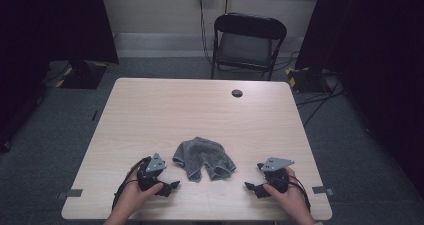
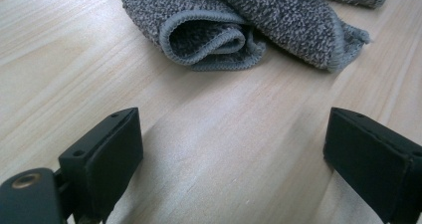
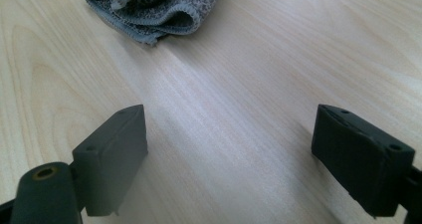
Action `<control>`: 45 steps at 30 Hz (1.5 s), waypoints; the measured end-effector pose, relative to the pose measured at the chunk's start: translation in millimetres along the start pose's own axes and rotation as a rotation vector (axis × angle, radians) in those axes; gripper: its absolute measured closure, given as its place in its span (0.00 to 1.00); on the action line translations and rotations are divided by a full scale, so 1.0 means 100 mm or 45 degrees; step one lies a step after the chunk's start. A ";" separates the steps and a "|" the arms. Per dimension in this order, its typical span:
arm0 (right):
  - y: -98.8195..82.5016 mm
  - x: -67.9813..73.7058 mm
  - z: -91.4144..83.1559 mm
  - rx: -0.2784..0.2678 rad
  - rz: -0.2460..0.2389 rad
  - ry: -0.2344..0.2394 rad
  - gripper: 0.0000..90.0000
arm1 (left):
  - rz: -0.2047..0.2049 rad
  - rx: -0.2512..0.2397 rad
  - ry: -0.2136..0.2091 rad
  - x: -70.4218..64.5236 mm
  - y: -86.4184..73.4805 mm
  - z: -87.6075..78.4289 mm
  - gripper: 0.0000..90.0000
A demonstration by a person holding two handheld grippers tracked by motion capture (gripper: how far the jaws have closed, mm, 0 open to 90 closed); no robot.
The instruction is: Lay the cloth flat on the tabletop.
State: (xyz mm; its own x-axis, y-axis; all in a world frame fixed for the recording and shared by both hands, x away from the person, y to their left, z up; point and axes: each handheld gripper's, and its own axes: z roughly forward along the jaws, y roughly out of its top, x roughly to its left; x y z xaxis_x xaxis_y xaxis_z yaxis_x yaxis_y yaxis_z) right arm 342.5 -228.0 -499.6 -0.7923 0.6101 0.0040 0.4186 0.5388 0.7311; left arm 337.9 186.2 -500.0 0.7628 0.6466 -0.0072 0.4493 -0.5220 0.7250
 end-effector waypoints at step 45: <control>0.38 0.25 0.09 -0.156 0.024 0.206 0.73 | 0.067 -0.063 -0.119 -0.30 0.24 0.13 0.57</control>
State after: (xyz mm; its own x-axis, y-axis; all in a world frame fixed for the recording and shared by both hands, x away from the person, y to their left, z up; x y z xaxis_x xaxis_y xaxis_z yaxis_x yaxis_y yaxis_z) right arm 342.9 -187.2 -477.9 -0.8499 0.5128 0.1212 0.3849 0.4472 0.8074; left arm 331.7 146.5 -491.7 0.8258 0.5632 -0.0309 0.3859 -0.5241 0.7592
